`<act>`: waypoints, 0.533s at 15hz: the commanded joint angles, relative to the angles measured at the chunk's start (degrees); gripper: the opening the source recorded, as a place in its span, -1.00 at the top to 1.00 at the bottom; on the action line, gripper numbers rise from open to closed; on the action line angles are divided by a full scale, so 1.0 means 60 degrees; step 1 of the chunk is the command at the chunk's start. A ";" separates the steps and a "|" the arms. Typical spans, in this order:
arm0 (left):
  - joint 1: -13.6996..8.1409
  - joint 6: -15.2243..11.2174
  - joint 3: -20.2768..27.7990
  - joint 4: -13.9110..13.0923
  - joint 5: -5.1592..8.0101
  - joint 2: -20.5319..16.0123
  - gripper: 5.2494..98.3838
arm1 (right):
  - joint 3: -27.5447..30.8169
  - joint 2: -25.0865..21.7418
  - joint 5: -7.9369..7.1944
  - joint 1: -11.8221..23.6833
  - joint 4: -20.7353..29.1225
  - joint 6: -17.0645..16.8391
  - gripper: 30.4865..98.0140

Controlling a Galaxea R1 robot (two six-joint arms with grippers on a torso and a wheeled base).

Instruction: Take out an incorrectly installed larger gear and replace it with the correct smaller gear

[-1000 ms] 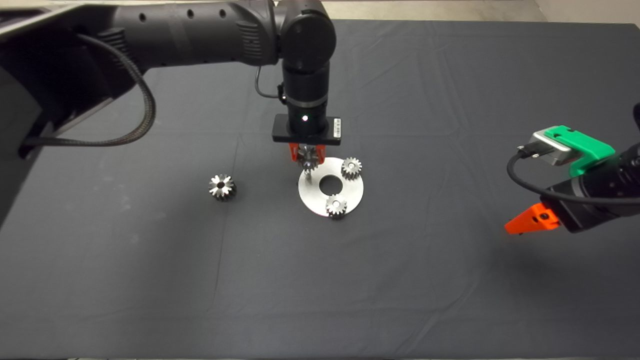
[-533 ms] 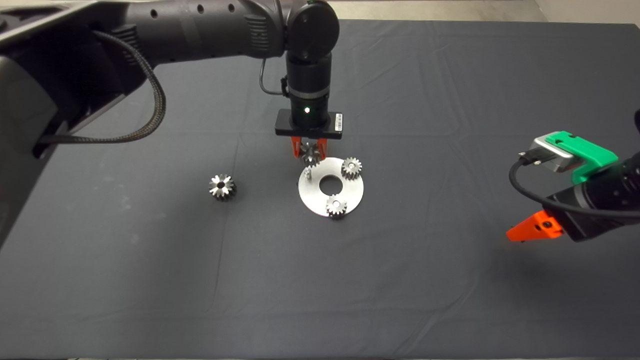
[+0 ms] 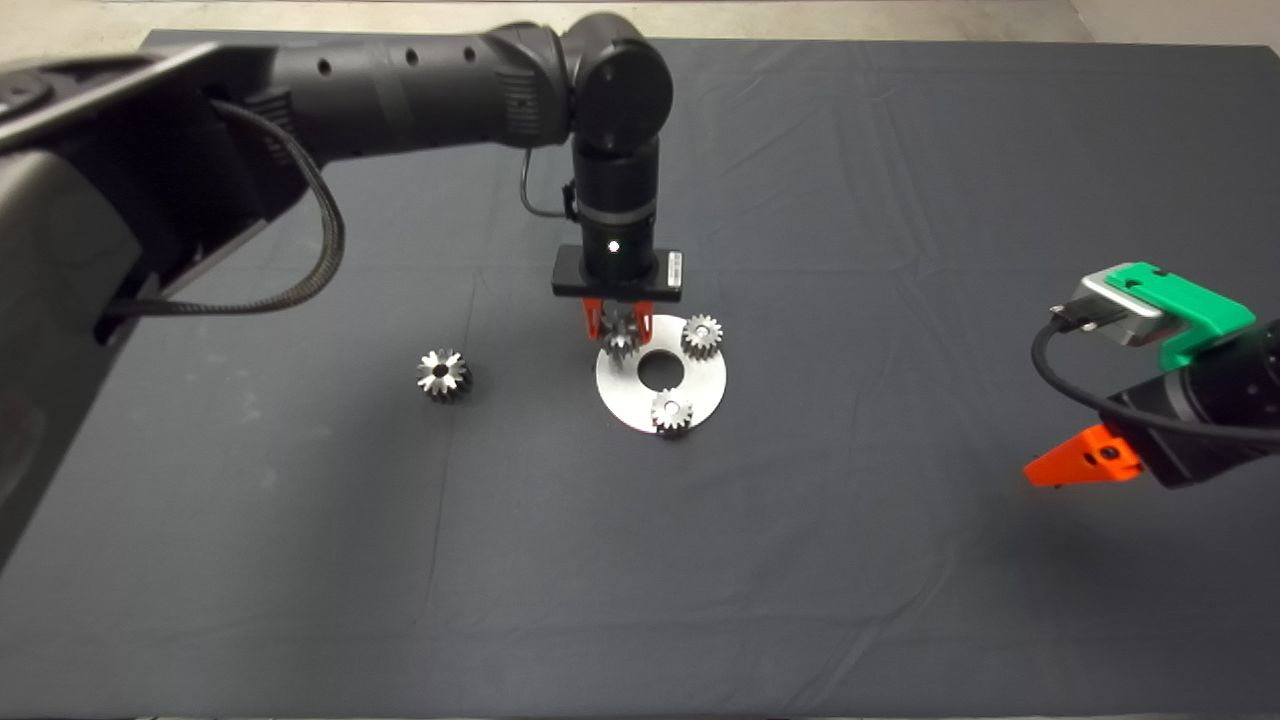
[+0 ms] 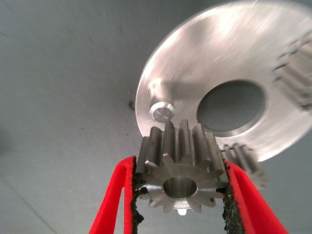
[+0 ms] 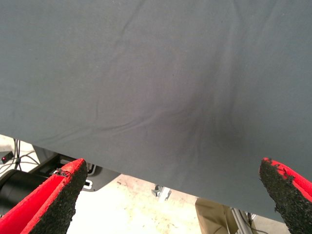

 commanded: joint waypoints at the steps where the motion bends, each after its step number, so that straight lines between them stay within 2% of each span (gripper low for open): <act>1: -0.0004 0.0026 -0.0005 0.0162 0.0366 0.0003 0.44 | 0.0066 -0.0207 -0.0884 0.0458 0.0616 0.0044 -0.86; 5: -0.0004 0.0034 -0.0161 0.0373 0.0366 -0.0011 0.44 | 0.0066 -0.0187 -0.0869 0.0458 0.0616 0.0044 -0.86; 8: -0.0077 0.0048 -0.0291 0.0357 0.0402 0.0018 0.44 | 0.0051 -0.0158 -0.0854 0.0458 0.0616 0.0044 -0.86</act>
